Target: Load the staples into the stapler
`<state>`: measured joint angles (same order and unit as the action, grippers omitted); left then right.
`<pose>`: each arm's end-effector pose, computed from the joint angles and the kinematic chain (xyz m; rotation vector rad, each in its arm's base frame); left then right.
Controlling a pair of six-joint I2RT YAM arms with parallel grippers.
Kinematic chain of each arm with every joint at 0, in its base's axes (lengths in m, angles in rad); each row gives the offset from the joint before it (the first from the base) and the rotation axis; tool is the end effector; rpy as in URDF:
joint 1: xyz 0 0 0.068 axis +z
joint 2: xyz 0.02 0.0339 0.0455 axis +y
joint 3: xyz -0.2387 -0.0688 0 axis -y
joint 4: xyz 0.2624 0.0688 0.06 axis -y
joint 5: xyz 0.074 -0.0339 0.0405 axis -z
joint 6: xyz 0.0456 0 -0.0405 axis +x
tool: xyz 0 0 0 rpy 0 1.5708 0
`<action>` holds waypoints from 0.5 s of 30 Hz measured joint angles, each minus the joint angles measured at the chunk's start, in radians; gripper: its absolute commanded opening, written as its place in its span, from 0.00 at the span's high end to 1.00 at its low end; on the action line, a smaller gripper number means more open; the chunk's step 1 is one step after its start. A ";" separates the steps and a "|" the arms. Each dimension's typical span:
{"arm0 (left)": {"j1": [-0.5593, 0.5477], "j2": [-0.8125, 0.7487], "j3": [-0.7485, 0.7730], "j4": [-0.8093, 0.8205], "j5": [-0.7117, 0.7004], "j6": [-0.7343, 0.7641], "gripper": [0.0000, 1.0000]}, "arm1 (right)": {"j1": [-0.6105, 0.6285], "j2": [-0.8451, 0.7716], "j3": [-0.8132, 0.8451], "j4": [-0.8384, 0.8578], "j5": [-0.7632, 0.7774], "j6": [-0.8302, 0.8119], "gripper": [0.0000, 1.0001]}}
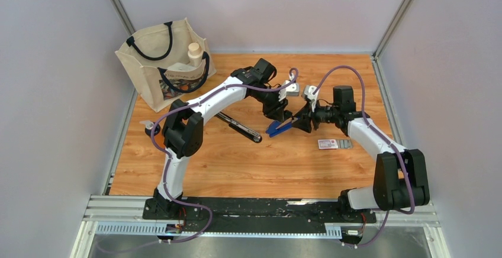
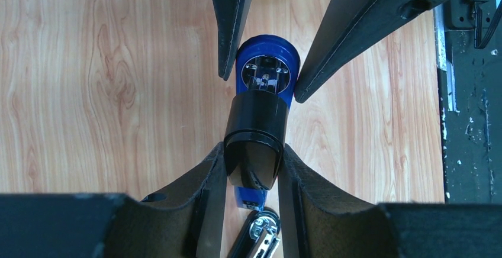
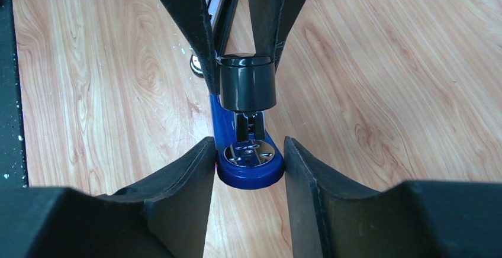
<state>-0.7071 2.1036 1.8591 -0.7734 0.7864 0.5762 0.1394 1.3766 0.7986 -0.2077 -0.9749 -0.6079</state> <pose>0.3334 -0.3274 0.2234 1.6960 1.7887 -1.0587 0.2888 0.0786 0.1842 -1.1601 1.7337 0.8548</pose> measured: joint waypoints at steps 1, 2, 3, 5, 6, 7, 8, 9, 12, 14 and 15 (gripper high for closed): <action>0.000 0.000 0.000 0.000 0.002 -0.002 1.00 | 0.000 0.001 0.000 -0.001 -0.002 0.000 0.53; 0.000 0.000 0.000 0.000 0.002 -0.003 1.00 | 0.000 0.003 0.000 -0.002 -0.004 0.000 0.51; 0.000 0.000 0.000 0.000 0.002 -0.003 1.00 | -0.001 0.005 0.000 -0.001 -0.007 0.001 0.49; 0.000 0.000 0.000 0.000 0.004 -0.003 1.00 | -0.001 0.008 0.000 -0.001 -0.011 0.002 0.46; 0.000 0.000 0.000 0.000 0.009 -0.003 1.00 | -0.001 0.010 0.000 -0.001 -0.013 0.005 0.45; 0.000 0.000 0.000 0.001 0.013 -0.003 1.00 | -0.001 0.011 0.000 -0.001 -0.015 0.009 0.44; 0.000 0.000 0.000 0.001 0.016 -0.003 1.00 | -0.001 0.011 0.000 0.000 -0.016 0.014 0.44; 0.000 0.000 0.000 0.000 0.018 -0.003 1.00 | -0.001 0.011 0.000 0.001 -0.021 0.018 0.44; 0.000 0.000 0.000 0.001 0.025 -0.006 1.00 | -0.001 0.011 0.000 0.004 -0.028 0.033 0.43; 0.000 0.000 0.000 0.001 0.027 -0.008 1.00 | -0.001 0.011 0.000 0.007 -0.031 0.042 0.43; 0.000 0.000 0.000 0.001 0.028 -0.010 1.00 | -0.001 0.011 0.000 0.009 -0.032 0.045 0.43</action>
<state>-0.7074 2.1036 1.8591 -0.7727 0.8143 0.5663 0.1387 1.3872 0.7990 -0.1986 -1.0065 -0.5629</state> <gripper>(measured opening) 0.410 0.565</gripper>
